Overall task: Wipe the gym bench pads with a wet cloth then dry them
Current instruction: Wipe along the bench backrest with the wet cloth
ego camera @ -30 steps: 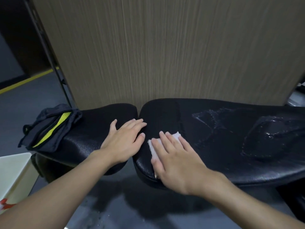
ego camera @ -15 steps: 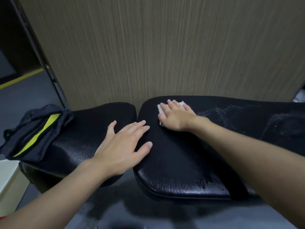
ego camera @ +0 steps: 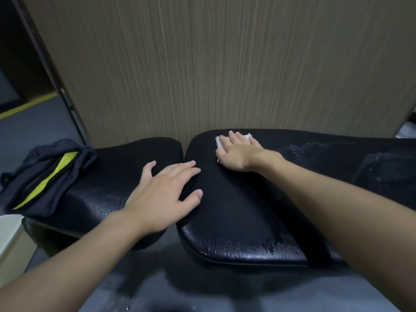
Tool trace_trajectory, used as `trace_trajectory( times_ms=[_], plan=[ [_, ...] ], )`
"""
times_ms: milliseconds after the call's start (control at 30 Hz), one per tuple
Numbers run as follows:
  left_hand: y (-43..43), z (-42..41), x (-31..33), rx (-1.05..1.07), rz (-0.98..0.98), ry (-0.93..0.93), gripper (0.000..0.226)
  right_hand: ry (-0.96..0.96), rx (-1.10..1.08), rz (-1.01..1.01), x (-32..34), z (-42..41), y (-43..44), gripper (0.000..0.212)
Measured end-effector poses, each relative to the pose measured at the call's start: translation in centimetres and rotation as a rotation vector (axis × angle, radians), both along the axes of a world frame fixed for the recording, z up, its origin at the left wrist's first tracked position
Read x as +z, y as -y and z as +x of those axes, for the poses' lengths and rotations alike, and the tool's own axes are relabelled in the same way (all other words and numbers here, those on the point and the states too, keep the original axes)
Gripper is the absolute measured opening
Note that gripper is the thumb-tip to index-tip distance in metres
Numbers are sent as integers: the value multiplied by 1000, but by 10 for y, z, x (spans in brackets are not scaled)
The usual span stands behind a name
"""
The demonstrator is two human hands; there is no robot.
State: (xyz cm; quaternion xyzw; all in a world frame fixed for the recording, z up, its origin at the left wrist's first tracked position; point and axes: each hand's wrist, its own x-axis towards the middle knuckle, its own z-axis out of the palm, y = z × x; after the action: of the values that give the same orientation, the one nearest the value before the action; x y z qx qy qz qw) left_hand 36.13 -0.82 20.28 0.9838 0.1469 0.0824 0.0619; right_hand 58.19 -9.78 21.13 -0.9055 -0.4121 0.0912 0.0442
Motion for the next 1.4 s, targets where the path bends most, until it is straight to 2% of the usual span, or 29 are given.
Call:
trace_trajectory(
  times_ms=[200, 300, 367, 467, 533, 633, 733, 833, 933, 1000, 1067, 1133, 1200, 1300, 1400],
  plan=[
    [1, -2, 1, -10, 6, -1, 78, 79, 189, 8, -1, -90, 76, 63],
    [2, -3, 1, -5, -4, -4, 73, 98, 255, 3, 1, -127, 113, 80],
    [1, -2, 2, 2, -10, -13, 72, 95, 291, -19, 3, -143, 131, 81],
    [5, 2, 9, 26, -26, -63, 63, -16, 301, -62, 15, -146, 142, 61],
    [14, 7, 12, 25, -62, -135, 53, -91, 267, -13, 24, -138, 141, 57],
    [31, 10, 6, 37, -36, -165, 50, 29, 204, -11, 30, -122, 134, 52],
    [32, 7, 1, 56, -27, -100, 48, -2, 188, 19, 40, -115, 126, 11],
    [30, 7, 1, 51, -28, -102, 48, 100, 192, 161, 61, -110, 131, 28],
    [30, 7, 0, 41, -27, -95, 49, 192, 146, 403, 84, -108, 146, 22],
    [30, 6, 0, 44, -35, -87, 49, 283, 154, 481, 91, -114, 159, 20],
    [31, 6, 0, 49, -33, -91, 49, 305, 231, 423, 87, -123, 172, 17],
    [32, 6, 0, 55, -38, -92, 48, 221, 298, 216, 77, -133, 183, 18],
    [32, 7, 1, 58, -54, -92, 48, 160, 291, 147, 62, -138, 188, 28],
    [33, 8, 5, 49, -87, -91, 48, 166, 243, 203, 34, -144, 186, 49],
    [37, 18, 16, -19, -71, -60, 50, 174, 226, 19, 6, -145, 171, 69]
  ],
)
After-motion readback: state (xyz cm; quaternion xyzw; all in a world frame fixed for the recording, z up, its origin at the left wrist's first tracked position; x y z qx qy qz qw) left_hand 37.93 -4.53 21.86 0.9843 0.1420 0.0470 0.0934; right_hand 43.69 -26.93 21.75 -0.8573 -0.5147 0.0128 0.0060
